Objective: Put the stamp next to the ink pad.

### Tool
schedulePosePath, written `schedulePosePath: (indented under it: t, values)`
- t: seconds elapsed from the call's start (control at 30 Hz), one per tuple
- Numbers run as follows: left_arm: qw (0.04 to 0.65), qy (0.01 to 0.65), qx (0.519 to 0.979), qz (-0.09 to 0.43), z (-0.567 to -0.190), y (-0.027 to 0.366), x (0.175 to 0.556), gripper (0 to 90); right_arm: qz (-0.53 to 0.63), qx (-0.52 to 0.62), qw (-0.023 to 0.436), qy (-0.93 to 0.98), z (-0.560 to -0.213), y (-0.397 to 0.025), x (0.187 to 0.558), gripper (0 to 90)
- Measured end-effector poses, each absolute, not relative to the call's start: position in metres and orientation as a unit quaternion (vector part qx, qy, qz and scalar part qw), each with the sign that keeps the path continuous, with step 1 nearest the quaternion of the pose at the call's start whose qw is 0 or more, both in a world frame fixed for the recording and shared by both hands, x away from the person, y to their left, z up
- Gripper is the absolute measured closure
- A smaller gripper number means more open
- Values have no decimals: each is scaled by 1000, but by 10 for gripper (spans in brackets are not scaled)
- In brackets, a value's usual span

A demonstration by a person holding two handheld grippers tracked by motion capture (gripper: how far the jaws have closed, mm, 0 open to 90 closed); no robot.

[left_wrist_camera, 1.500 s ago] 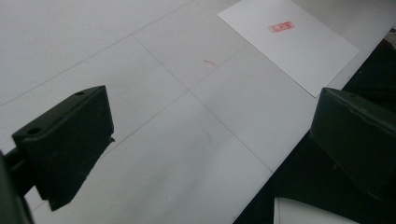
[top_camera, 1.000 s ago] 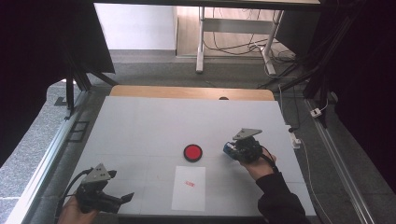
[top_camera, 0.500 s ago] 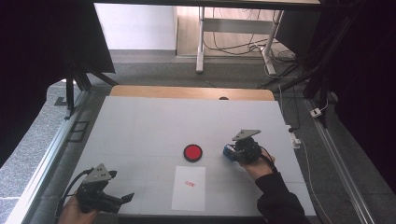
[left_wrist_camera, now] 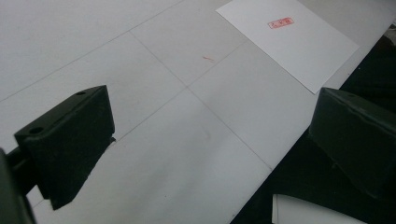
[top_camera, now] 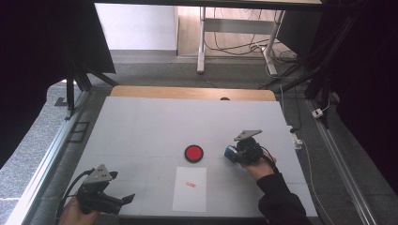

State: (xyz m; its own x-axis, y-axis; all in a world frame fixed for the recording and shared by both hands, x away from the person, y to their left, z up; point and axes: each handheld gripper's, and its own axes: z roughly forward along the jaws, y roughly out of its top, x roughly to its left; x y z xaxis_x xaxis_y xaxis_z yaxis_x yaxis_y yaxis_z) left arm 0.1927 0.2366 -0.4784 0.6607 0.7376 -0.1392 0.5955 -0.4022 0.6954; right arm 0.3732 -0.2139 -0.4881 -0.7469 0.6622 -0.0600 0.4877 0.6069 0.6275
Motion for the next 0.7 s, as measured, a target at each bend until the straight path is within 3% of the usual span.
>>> schedulePosePath:
  t: [0.37,0.7]
  values:
    - [374,403,830,95,-478,238,193,0,311,328,156,878,-483,-213,371,575]
    - [375,404,829,94,-478,238,193,0,333,336,155,867,-472,-213,364,419]
